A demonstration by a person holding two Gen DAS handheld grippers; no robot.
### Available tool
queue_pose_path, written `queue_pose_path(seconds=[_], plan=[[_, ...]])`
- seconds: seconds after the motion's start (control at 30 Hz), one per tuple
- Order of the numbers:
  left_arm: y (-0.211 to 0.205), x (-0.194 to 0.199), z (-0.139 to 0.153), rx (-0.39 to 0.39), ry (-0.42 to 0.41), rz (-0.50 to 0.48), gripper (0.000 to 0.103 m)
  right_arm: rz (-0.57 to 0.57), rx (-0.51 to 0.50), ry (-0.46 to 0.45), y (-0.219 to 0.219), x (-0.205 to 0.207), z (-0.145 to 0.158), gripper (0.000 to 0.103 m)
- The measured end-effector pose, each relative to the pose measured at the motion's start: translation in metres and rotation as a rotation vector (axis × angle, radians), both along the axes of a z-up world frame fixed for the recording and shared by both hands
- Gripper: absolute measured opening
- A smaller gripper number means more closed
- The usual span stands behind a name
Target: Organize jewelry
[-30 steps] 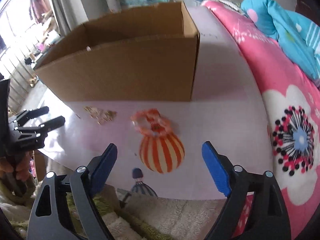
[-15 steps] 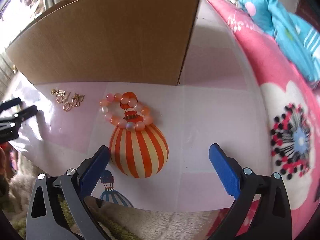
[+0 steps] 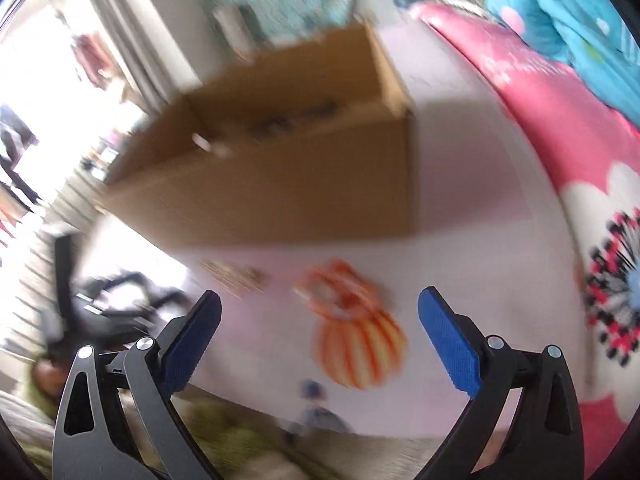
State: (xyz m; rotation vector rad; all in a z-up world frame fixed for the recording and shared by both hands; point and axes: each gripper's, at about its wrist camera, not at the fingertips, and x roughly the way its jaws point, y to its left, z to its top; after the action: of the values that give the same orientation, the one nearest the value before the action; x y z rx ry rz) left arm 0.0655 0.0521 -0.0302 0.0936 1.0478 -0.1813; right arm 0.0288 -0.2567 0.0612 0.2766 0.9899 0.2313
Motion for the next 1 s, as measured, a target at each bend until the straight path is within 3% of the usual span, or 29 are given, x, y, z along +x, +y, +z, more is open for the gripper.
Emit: queue_pose_path(seconds=[0.07,0.3,0.4,0.63,0.73,0.87,0.9,1.0], plan=[[-0.002,0.0,0.001,0.008,0.001,-0.006,0.096,0.036,0.064,-0.041,0.009,0.005,0.006,0.084],[0.003,-0.007,0.032,-0.08,-0.18,-0.022,0.091,0.09,0.139,-0.02,0.027,0.029,-0.004,0.036],[-0.002,-0.003,0.035,-0.064,-0.203,-0.027,0.083,0.086,0.152,-0.026,0.028,0.04,-0.006,0.028],[0.001,0.02,0.043,-0.041,-0.268,-0.016,0.082,0.058,0.175,-0.048,0.023,0.046,-0.004,0.026],[-0.004,0.017,0.046,-0.028,-0.293,-0.031,0.076,0.063,0.157,-0.063,0.025,0.042,-0.002,0.026],[-0.013,0.001,0.045,-0.041,-0.285,-0.083,0.074,0.166,0.078,-0.091,0.045,0.022,0.002,0.026],[-0.016,-0.003,0.043,-0.039,-0.274,-0.098,0.07,0.198,0.051,-0.091,0.052,0.017,0.0,0.026],[-0.019,-0.008,0.033,-0.085,-0.196,-0.13,0.064,0.287,-0.044,-0.085,0.075,0.001,-0.008,0.026]])
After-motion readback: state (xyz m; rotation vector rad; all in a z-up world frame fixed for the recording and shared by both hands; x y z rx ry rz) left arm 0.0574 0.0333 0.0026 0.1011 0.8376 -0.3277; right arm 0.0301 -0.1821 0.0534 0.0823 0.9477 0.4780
